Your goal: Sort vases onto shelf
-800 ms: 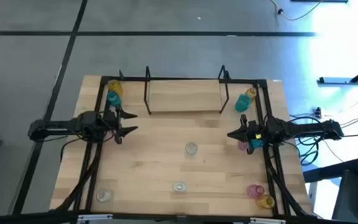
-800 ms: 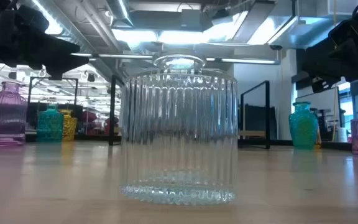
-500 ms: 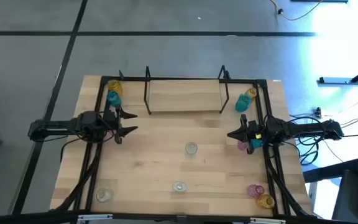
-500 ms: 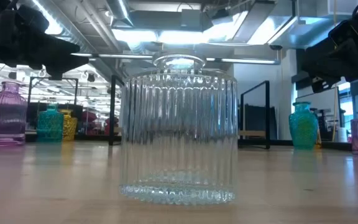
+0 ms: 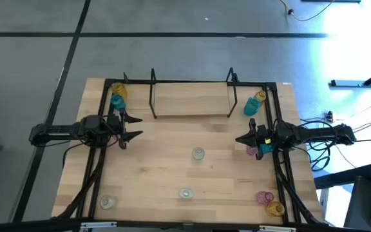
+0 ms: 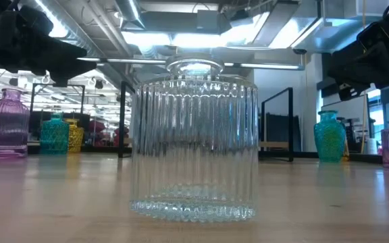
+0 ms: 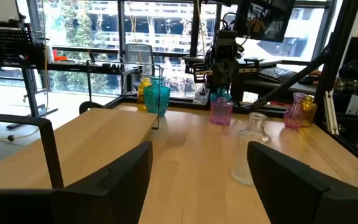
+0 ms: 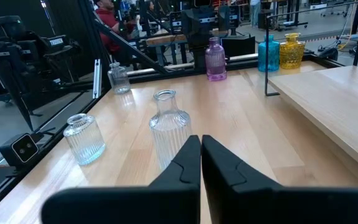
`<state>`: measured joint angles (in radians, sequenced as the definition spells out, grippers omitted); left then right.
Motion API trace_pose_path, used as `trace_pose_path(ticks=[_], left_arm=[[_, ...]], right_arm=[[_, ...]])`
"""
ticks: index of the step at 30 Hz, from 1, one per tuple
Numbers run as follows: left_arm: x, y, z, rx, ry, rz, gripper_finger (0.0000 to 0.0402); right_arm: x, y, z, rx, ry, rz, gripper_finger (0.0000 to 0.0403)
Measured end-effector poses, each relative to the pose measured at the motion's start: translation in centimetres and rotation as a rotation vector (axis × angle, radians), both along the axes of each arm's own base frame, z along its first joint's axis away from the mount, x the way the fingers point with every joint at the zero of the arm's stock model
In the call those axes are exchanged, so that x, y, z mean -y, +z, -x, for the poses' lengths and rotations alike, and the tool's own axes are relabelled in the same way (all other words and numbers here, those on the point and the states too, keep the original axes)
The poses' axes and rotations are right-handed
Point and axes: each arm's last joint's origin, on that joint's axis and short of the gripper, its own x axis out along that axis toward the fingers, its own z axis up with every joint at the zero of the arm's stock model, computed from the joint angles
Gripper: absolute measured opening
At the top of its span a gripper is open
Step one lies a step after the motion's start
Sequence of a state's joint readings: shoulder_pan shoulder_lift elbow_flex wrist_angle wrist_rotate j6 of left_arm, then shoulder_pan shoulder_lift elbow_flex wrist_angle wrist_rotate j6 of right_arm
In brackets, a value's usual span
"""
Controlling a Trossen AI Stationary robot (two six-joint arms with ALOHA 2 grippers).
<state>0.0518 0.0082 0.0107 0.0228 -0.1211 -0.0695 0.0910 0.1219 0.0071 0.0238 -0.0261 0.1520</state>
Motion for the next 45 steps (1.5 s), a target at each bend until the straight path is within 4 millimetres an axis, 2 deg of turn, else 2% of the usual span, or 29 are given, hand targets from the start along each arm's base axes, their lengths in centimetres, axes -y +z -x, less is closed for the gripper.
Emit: trace_pose_path(ticks=[41, 45], left_arm=[[0.0, 0.0, 0.0, 0.0, 0.001, -0.001, 0.0257], [-0.2, 0.12, 0.05, 0.012, 0.07, 0.001, 0.0257]], right_arm=[[0.0, -0.01, 0.0, -0.001, 0.0, 0.0, 0.0005], [0.0, 0.0, 0.0, 0.0, 0.0, 0.0, 0.0005]])
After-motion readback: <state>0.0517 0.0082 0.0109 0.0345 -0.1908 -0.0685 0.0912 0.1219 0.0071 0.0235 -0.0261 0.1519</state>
